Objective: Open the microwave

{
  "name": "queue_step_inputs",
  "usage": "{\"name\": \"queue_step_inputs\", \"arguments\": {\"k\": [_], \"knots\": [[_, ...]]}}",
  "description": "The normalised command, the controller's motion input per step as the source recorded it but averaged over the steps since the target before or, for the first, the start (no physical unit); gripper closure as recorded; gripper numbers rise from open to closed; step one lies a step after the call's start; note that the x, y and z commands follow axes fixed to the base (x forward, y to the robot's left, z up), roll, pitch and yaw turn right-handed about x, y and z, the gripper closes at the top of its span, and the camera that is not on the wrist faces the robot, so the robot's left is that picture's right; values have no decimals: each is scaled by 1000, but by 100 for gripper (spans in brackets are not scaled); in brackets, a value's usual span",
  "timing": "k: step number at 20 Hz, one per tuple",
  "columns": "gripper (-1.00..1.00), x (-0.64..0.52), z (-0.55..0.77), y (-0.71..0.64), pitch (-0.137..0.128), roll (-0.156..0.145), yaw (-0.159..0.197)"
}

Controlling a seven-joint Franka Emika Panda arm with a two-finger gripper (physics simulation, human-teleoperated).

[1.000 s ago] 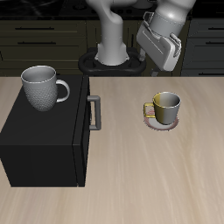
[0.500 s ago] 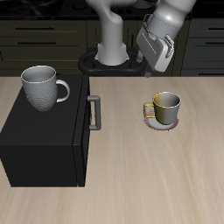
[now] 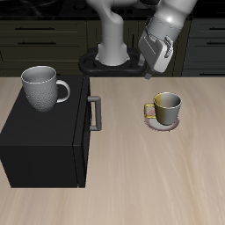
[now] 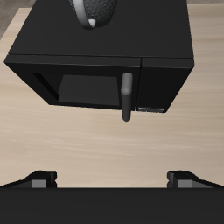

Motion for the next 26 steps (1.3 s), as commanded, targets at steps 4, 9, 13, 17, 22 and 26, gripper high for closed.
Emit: {"name": "queue_step_inputs", "arguments": {"k": [4, 9, 13, 17, 22, 26], "knots": [[-100, 53, -113, -213, -45, -40, -19], [-100, 124, -183, -270, 33, -41, -13], [-100, 71, -250, -335, 43, -45, -46], [-100, -20, -211, -84, 21, -16, 4], [-100, -25, -334, -188, 39, -29, -30], [-100, -140, -134, -189, -22, -47, -4]]}}
